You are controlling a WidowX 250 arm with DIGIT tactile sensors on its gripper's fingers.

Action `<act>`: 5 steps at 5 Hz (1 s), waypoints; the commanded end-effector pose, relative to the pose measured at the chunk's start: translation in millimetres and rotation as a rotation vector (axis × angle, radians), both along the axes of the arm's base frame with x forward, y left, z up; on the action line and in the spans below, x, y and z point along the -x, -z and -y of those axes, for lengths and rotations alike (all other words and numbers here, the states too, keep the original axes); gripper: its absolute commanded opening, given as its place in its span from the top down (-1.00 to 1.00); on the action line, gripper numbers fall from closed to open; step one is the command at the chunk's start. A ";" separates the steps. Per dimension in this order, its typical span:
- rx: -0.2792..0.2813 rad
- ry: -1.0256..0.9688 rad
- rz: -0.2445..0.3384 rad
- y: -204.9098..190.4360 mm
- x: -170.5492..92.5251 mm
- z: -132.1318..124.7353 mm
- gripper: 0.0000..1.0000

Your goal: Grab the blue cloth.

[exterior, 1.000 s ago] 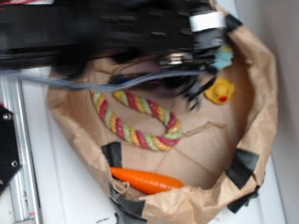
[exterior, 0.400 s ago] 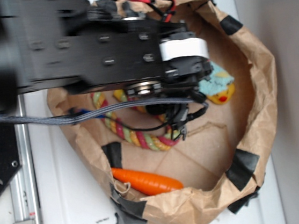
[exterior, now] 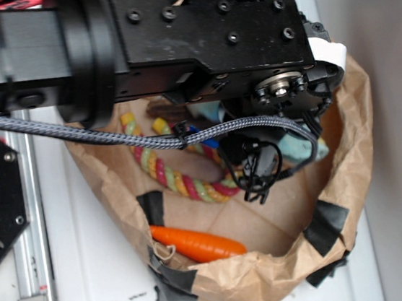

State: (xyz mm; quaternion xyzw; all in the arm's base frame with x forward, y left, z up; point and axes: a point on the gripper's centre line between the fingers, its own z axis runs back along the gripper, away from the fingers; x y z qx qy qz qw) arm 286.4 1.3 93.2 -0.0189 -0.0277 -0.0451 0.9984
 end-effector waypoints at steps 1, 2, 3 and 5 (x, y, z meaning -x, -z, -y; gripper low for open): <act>-0.050 -0.083 0.013 17.2 -26.4 -34.4 -1.00; -0.035 -0.066 -0.014 40.1 -26.9 -29.6 -1.00; 0.019 -0.061 -0.069 60.8 -20.1 -25.1 -1.00; -0.021 -0.076 -0.056 68.8 -16.7 -28.5 1.00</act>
